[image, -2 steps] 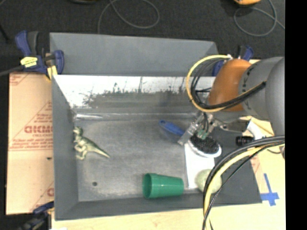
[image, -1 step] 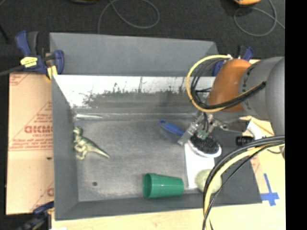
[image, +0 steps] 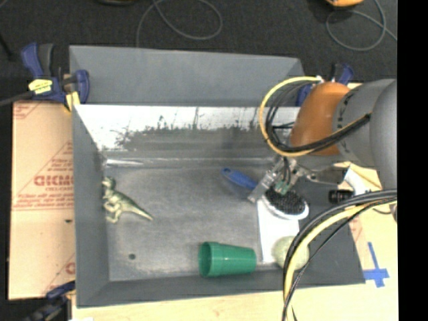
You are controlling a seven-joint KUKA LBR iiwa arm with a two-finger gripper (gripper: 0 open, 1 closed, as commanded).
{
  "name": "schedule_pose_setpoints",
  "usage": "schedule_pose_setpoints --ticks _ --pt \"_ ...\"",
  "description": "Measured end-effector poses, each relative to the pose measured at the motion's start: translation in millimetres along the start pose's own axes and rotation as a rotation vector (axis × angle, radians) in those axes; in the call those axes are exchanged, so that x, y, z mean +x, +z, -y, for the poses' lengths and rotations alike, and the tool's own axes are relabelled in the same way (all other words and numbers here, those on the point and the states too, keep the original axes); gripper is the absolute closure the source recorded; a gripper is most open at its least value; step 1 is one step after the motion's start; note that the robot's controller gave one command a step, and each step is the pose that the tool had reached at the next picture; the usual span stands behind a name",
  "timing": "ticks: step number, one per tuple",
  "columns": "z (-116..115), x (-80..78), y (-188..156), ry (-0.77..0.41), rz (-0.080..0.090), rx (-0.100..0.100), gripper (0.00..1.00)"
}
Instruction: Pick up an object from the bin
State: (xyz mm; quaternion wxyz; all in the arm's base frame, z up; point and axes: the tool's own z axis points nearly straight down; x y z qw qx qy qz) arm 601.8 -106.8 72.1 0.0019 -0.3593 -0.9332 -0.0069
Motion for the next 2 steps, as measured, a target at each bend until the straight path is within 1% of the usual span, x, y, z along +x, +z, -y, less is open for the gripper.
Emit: schedule_pose_setpoints --ticks 1,2 --pt "-0.3 1.0 -3.9 -0.003 0.002 0.003 1.00" --pt "1.3 1.9 -17.8 -0.004 0.000 0.009 1.00"
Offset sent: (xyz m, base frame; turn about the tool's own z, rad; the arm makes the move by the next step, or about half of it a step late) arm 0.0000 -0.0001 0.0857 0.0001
